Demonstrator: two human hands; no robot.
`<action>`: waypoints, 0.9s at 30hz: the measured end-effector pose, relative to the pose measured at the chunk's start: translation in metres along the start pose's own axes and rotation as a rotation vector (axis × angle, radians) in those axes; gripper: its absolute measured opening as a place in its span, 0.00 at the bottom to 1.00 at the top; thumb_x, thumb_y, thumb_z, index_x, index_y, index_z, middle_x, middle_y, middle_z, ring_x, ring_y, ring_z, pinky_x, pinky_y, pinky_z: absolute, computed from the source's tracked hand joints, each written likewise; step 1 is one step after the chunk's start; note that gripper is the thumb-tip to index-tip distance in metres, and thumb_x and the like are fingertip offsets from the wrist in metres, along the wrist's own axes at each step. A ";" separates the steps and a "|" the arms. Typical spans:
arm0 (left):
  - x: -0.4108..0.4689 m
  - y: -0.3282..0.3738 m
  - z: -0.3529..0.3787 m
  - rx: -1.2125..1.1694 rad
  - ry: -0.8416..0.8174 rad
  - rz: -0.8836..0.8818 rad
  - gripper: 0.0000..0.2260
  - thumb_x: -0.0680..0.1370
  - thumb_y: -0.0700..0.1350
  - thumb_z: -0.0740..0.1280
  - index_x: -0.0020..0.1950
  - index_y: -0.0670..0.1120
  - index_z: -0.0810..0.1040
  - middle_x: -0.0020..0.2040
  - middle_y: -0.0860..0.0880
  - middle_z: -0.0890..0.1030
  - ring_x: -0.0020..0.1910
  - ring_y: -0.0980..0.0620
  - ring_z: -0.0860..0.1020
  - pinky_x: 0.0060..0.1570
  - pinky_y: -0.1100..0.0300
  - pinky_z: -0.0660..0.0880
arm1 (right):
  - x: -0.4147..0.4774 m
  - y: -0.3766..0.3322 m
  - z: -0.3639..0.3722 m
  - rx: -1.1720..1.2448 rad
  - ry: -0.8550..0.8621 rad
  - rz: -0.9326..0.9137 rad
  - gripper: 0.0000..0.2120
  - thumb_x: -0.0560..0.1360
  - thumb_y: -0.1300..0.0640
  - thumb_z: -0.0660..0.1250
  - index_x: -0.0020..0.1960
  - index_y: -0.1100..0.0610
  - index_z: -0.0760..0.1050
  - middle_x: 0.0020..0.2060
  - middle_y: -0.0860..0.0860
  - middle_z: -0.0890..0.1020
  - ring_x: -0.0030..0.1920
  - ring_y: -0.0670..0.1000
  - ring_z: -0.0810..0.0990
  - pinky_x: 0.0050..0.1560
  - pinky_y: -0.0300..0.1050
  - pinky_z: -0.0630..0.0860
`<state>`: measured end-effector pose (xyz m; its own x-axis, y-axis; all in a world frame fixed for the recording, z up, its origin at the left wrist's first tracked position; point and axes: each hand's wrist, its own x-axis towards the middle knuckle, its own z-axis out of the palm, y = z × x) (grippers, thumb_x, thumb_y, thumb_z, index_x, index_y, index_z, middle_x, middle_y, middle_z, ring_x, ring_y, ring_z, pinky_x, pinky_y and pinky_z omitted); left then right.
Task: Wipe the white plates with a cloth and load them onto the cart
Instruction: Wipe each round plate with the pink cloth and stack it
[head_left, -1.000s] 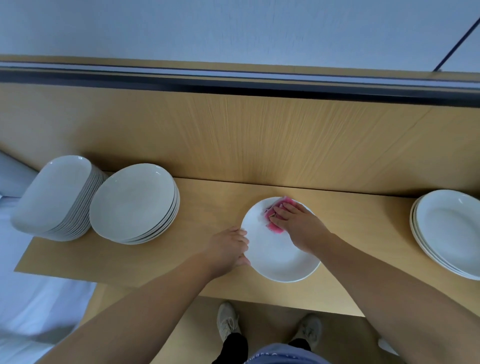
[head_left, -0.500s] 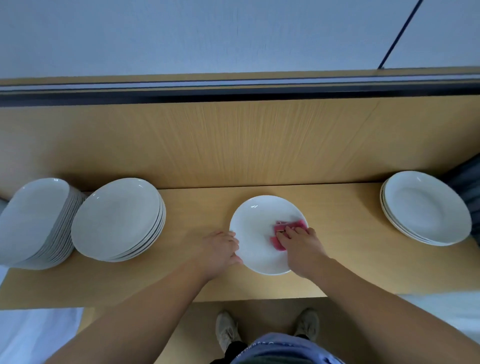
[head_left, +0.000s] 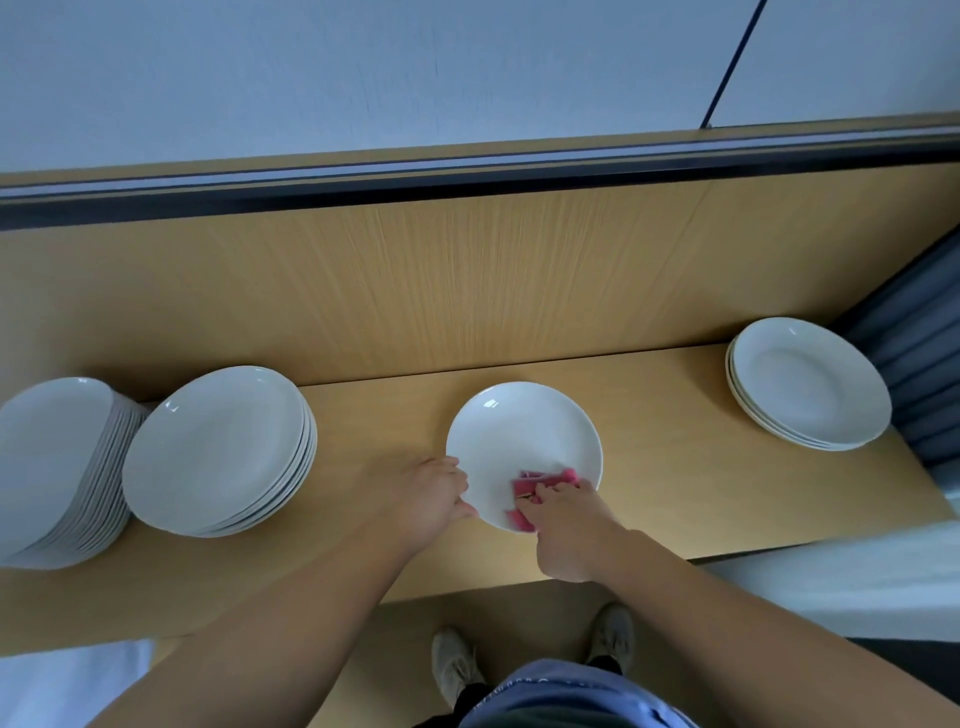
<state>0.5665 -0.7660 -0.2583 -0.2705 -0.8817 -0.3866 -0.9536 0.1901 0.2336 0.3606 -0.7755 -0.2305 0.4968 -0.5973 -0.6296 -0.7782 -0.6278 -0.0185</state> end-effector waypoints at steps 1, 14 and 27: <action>0.001 0.000 0.000 0.004 -0.004 -0.002 0.20 0.80 0.56 0.63 0.64 0.44 0.77 0.68 0.50 0.75 0.74 0.54 0.62 0.69 0.59 0.61 | -0.001 0.000 -0.001 0.010 0.005 -0.025 0.29 0.73 0.57 0.59 0.74 0.50 0.61 0.69 0.51 0.70 0.68 0.56 0.68 0.70 0.52 0.58; 0.002 0.007 -0.007 0.021 -0.045 -0.078 0.19 0.77 0.58 0.66 0.61 0.47 0.80 0.64 0.51 0.77 0.70 0.52 0.67 0.67 0.58 0.63 | -0.006 0.033 -0.004 0.344 0.053 -0.285 0.13 0.78 0.62 0.60 0.52 0.44 0.75 0.46 0.44 0.80 0.47 0.52 0.76 0.49 0.52 0.77; 0.026 0.106 -0.004 0.008 0.038 -0.054 0.21 0.77 0.59 0.57 0.62 0.47 0.72 0.62 0.50 0.74 0.60 0.49 0.72 0.62 0.53 0.68 | -0.017 0.149 -0.045 0.488 0.338 -0.177 0.12 0.82 0.53 0.56 0.62 0.43 0.73 0.53 0.43 0.75 0.51 0.51 0.77 0.53 0.49 0.76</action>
<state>0.4590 -0.7710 -0.2401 -0.2133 -0.9064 -0.3645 -0.9677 0.1448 0.2063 0.2537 -0.8816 -0.1873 0.6664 -0.6804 -0.3050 -0.7193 -0.4789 -0.5032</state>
